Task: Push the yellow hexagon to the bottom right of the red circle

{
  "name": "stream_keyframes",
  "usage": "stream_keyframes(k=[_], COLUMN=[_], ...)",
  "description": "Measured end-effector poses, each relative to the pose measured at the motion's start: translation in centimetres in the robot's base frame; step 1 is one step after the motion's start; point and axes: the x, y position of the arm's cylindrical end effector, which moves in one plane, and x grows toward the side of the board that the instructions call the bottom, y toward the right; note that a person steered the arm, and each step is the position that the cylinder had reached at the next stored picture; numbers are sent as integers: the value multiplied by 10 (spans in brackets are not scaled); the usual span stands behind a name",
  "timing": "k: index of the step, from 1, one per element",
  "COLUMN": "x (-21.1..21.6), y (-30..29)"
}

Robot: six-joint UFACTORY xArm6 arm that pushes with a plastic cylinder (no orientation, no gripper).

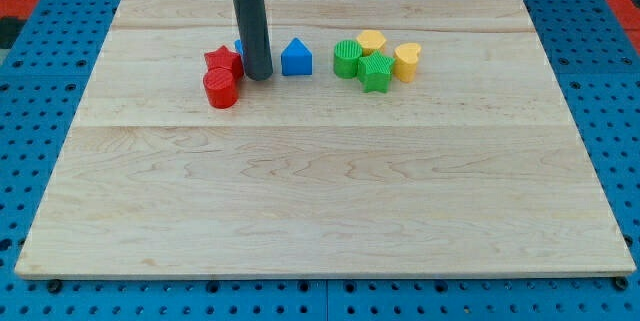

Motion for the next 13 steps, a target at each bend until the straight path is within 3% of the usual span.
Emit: stream_keyframes(k=[2, 4, 5, 7, 8, 9, 13], x=[52, 54, 30, -35, -77, -84, 39], y=[82, 215, 243, 233, 209, 156, 104])
